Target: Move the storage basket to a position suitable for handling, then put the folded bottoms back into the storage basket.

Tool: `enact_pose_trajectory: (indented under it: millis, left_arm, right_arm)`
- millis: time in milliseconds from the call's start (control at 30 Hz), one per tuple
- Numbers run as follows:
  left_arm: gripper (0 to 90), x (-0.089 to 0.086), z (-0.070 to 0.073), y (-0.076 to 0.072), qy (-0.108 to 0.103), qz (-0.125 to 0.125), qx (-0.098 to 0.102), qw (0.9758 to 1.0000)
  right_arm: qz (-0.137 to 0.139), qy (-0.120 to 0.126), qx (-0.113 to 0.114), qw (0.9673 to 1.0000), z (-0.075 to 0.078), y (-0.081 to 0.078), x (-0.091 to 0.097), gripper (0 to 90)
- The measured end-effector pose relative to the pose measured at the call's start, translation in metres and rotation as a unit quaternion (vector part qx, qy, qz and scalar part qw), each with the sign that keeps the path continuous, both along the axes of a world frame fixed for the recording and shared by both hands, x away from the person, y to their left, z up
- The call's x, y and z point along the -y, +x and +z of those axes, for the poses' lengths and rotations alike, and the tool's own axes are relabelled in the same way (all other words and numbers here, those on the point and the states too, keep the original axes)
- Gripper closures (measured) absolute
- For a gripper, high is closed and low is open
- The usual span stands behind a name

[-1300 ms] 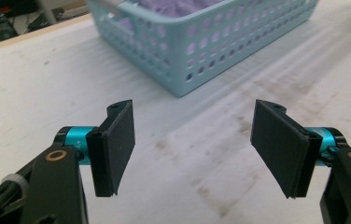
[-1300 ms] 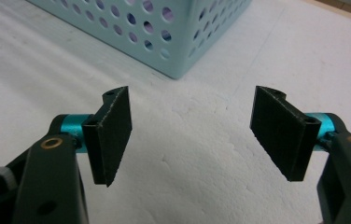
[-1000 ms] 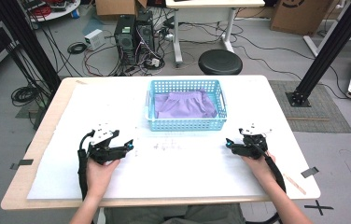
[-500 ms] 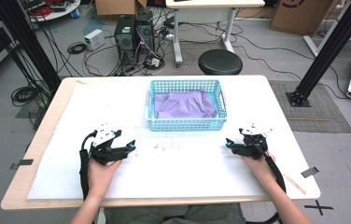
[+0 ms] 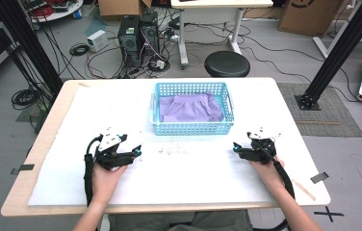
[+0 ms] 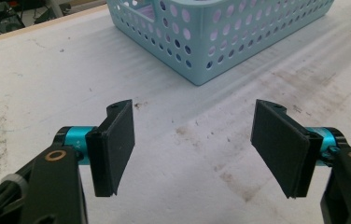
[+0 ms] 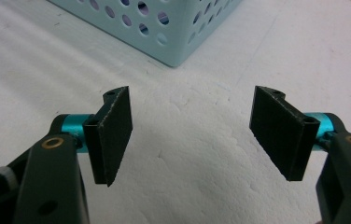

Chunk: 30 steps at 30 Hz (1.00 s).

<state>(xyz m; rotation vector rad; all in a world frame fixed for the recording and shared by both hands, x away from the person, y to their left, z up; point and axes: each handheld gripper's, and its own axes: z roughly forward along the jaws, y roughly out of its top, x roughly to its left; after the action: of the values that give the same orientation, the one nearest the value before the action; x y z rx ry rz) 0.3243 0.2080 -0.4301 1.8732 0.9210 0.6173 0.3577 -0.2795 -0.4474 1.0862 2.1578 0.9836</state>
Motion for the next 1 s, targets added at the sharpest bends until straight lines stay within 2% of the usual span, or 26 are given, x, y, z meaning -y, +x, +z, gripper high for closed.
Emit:
enact_pose_trajectory:
  millis: [167, 333, 467, 767, 1000]
  left_arm:
    - [30.5, 0.000, 0.000, -0.001, 0.000, -0.005, 0.003, 1.0000]
    - [30.5, 0.003, 0.001, 0.000, 0.000, -0.007, 0.007, 1.0000]
    - [30.4, 0.006, 0.000, 0.000, 0.005, -0.012, 0.000, 0.9999]
    - [30.5, 0.007, 0.002, -0.002, 0.000, -0.013, 0.010, 0.9999]
    - [30.5, 0.011, 0.005, -0.005, 0.006, -0.018, 0.019, 0.9996]
  right_arm:
    - [-0.007, 0.009, -0.002, 0.9999, 0.000, 0.000, 0.002, 30.2]
    - [-0.009, 0.007, 0.006, 0.9999, 0.001, -0.001, 0.002, 30.2]
    - [-0.007, 0.008, 0.011, 0.9999, 0.001, -0.001, 0.003, 30.1]
    - [-0.009, 0.016, 0.016, 0.9997, 0.002, -0.003, 0.003, 30.1]
    - [-0.005, 0.011, 0.021, 0.9997, 0.003, -0.006, 0.002, 30.2]
